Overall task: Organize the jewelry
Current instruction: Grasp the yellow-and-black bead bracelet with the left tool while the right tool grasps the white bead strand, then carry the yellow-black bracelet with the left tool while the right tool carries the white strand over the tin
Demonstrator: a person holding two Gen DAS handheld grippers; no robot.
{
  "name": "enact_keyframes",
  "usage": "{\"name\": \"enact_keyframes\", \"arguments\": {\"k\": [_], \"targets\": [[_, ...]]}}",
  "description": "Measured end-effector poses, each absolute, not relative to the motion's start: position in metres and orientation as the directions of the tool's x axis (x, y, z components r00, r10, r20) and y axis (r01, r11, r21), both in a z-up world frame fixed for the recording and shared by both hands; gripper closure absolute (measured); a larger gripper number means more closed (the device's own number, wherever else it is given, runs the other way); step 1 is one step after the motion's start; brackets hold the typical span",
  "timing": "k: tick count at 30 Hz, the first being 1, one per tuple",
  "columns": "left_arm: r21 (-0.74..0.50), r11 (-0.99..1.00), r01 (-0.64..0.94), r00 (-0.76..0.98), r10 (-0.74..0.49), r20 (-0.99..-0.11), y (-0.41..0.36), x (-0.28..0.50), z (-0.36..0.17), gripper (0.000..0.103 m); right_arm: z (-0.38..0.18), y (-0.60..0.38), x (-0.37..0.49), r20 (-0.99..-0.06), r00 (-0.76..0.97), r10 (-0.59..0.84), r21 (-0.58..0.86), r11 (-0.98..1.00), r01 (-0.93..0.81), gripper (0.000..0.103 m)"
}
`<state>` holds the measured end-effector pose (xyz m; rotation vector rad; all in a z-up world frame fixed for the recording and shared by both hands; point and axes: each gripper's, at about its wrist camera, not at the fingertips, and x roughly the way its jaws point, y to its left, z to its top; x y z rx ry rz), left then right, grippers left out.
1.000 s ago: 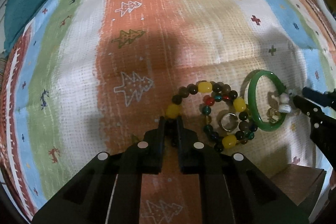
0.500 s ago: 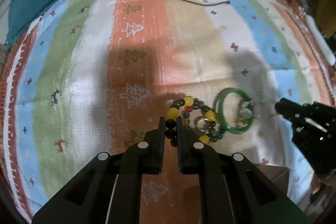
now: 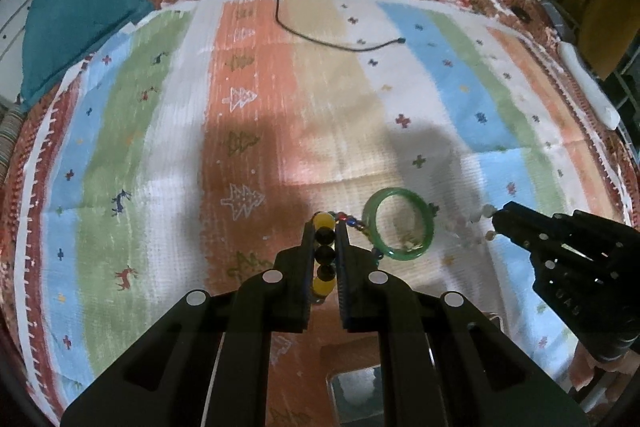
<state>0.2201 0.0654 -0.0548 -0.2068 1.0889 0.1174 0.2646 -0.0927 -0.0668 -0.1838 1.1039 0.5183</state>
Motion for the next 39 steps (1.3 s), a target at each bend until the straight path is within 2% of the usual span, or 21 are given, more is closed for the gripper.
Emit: {"name": "enact_keyframes", "arguments": {"k": [6, 39], "targets": [[-0.115, 0.969, -0.22, 0.48, 0.005, -0.877, 0.066, 0.213, -0.045, 0.094, -0.059, -0.098, 0.261, -0.873, 0.34, 0.349, 0.161, 0.866, -0.473, 0.091], [-0.128, 0.983, -0.128, 0.581, -0.03, -0.813, 0.026, 0.153, 0.0, 0.094, -0.014, -0.096, 0.197, -0.817, 0.431, 0.383, 0.088, 0.822, -0.563, 0.091]]}}
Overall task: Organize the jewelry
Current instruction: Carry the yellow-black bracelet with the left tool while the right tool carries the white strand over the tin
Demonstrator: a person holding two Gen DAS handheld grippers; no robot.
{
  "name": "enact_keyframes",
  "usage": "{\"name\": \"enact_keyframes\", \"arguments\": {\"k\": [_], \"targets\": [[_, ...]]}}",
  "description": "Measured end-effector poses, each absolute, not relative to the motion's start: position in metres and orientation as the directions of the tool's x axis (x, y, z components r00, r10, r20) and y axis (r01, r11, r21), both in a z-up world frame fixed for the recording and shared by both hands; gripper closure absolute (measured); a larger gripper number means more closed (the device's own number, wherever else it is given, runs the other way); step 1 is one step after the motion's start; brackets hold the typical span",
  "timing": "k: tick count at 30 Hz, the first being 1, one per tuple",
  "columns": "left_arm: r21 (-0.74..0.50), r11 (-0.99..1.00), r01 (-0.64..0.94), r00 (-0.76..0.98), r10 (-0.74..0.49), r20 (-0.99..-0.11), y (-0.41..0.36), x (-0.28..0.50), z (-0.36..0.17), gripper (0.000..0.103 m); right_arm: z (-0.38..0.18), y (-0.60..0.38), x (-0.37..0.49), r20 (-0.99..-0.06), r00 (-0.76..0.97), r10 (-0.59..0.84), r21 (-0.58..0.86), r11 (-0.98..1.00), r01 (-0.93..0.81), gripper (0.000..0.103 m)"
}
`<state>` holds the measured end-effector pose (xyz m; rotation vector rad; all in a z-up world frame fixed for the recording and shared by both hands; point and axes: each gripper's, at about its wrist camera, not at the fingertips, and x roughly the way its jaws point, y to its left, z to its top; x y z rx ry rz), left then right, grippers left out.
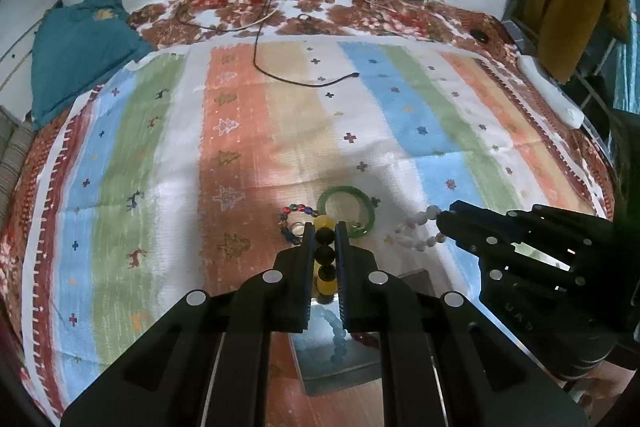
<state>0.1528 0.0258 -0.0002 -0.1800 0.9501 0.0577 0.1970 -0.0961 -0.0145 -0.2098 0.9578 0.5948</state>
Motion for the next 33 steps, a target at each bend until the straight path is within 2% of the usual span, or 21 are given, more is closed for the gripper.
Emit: {"name": "enact_keyframes", "arguments": {"k": [33], "targets": [[-0.151, 0.983, -0.103, 0.63, -0.053, -0.775, 0.013, 0.1, 0.014, 0.094, 0.0, -0.107, 0.139, -0.792, 0.42, 0.444, 0.119, 0.786, -0.606, 0.091]]}}
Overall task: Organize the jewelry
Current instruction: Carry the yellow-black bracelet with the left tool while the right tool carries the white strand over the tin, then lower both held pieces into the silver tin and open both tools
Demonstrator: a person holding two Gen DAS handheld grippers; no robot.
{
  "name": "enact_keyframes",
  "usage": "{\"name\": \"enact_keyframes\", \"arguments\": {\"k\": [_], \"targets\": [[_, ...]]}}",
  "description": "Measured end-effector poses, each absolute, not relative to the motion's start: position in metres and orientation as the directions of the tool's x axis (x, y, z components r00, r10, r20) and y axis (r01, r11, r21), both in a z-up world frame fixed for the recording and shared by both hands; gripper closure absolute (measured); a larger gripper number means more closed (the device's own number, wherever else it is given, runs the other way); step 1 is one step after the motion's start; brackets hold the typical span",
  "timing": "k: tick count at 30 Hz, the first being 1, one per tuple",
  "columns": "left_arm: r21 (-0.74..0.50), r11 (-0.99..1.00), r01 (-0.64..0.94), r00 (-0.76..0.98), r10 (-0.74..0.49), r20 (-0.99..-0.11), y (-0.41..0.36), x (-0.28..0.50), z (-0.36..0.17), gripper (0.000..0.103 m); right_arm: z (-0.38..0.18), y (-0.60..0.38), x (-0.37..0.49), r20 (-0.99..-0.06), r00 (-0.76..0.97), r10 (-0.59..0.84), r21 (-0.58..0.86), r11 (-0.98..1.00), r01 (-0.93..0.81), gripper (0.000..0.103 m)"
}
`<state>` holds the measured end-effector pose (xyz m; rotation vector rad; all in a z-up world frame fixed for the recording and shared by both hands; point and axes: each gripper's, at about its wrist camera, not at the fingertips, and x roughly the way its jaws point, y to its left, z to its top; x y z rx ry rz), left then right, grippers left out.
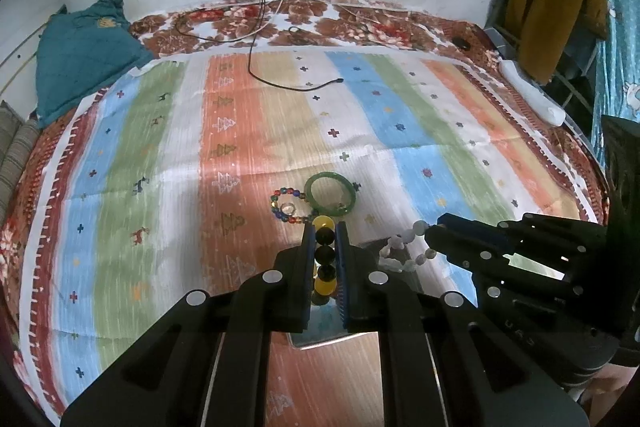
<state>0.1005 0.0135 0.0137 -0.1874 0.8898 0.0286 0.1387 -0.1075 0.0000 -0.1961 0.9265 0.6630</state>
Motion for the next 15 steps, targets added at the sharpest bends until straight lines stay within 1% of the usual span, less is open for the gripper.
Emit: {"name": "enact_keyframes", "arguments": {"k": [8, 15], "targets": [[-0.121, 0.987, -0.103, 0.629, -0.03, -0.776, 0.009, 0.089, 0.01, 0.094, -0.002, -0.11, 0.127, -0.796, 0.415, 0.442, 0.116, 0.783, -0.611, 0.091], [-0.129, 0.986, -0.102, 0.624, -0.038, -0.78, 0.008, 0.087, 0.01, 0.094, -0.004, -0.11, 0.121, -0.797, 0.416, 0.437, 0.109, 0.782, -0.614, 0.091]]}}
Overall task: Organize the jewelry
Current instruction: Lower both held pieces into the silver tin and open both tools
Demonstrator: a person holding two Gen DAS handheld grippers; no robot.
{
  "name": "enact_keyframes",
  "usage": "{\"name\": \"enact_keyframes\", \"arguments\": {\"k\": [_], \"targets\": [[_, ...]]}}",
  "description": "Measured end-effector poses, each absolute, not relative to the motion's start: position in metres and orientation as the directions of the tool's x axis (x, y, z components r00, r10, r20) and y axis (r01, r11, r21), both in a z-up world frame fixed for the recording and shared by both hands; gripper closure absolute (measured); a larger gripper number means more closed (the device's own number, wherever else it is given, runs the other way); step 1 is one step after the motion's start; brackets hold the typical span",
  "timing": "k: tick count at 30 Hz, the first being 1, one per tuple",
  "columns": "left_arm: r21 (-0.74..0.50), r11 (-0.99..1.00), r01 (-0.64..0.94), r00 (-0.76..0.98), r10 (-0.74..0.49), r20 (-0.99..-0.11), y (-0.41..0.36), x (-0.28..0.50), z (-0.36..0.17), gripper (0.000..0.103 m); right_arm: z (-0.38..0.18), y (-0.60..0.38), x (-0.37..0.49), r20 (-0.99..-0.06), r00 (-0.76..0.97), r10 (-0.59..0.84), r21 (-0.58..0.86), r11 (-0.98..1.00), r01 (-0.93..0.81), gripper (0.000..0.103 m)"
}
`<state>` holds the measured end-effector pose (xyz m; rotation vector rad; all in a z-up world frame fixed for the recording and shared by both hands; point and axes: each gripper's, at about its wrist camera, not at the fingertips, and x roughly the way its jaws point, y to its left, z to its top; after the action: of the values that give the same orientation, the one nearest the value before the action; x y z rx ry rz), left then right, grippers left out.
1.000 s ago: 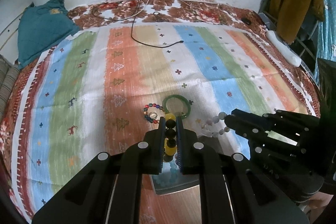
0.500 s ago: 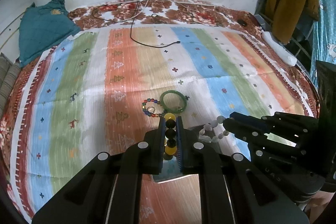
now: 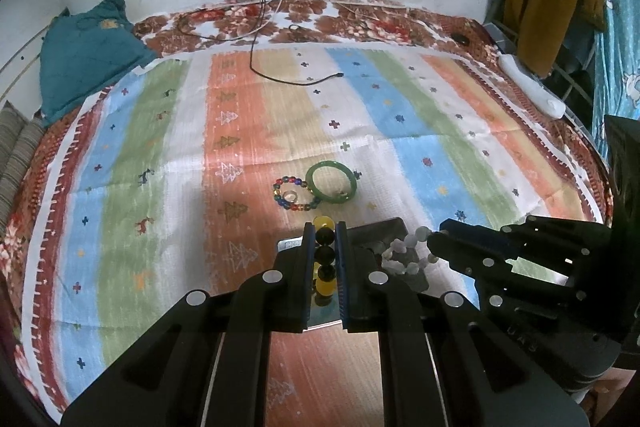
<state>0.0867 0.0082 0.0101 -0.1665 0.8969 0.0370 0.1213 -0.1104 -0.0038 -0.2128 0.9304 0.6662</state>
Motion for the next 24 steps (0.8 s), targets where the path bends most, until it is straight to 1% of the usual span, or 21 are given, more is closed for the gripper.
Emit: {"name": "enact_keyframes", "arguments": {"k": [5, 7, 9, 13, 15, 19, 21, 22, 24], "targets": [[-0.129, 0.984, -0.121, 0.604, -0.03, -0.797, 0.009, 0.09, 0.006, 0.093, -0.006, -0.109, 0.122, -0.802, 0.428, 0.417, 0.09, 0.792, -0.603, 0.09], [-0.129, 0.982, -0.141, 0.601, -0.019, -0.799, 0.012, 0.09, 0.005, 0.093, -0.007, -0.111, 0.125, -0.806, 0.435, 0.4, 0.083, 0.805, -0.587, 0.079], [-0.115, 0.98, -0.165, 0.597, 0.006, -0.802, 0.016, 0.09, 0.005, 0.086, -0.007, -0.114, 0.128, -0.81, 0.435, 0.394, 0.088, 0.814, -0.574, 0.072], [-0.113, 0.975, -0.194, 0.592, 0.025, -0.806, 0.025, 0.091, 0.003, 0.082, -0.011, -0.12, 0.139, -0.826, 0.429, 0.367, 0.092, 0.837, -0.539, 0.072], [-0.109, 0.972, -0.207, 0.586, 0.034, -0.81, 0.029, 0.094, 0.0, 0.074, -0.015, -0.12, 0.144, -0.834, 0.427, 0.349, 0.083, 0.845, -0.528, 0.071], [-0.104, 0.969, -0.225, 0.57, 0.044, -0.821, 0.035, 0.1, -0.006, 0.067, -0.019, -0.12, 0.154, -0.843, 0.424, 0.33, 0.077, 0.855, -0.512, 0.066], [-0.106, 0.967, -0.232, 0.561, 0.044, -0.826, 0.038, 0.104, -0.009, 0.061, -0.02, -0.119, 0.159, -0.847, 0.424, 0.32, 0.07, 0.859, -0.507, 0.063], [-0.105, 0.966, -0.236, 0.558, 0.046, -0.829, 0.039, 0.106, -0.01, 0.059, -0.021, -0.12, 0.161, -0.848, 0.425, 0.316, 0.068, 0.861, -0.504, 0.061], [-0.103, 0.965, -0.242, 0.551, 0.049, -0.833, 0.041, 0.11, -0.013, 0.053, -0.023, -0.119, 0.166, -0.854, 0.424, 0.301, 0.059, 0.866, -0.497, 0.06]]}}
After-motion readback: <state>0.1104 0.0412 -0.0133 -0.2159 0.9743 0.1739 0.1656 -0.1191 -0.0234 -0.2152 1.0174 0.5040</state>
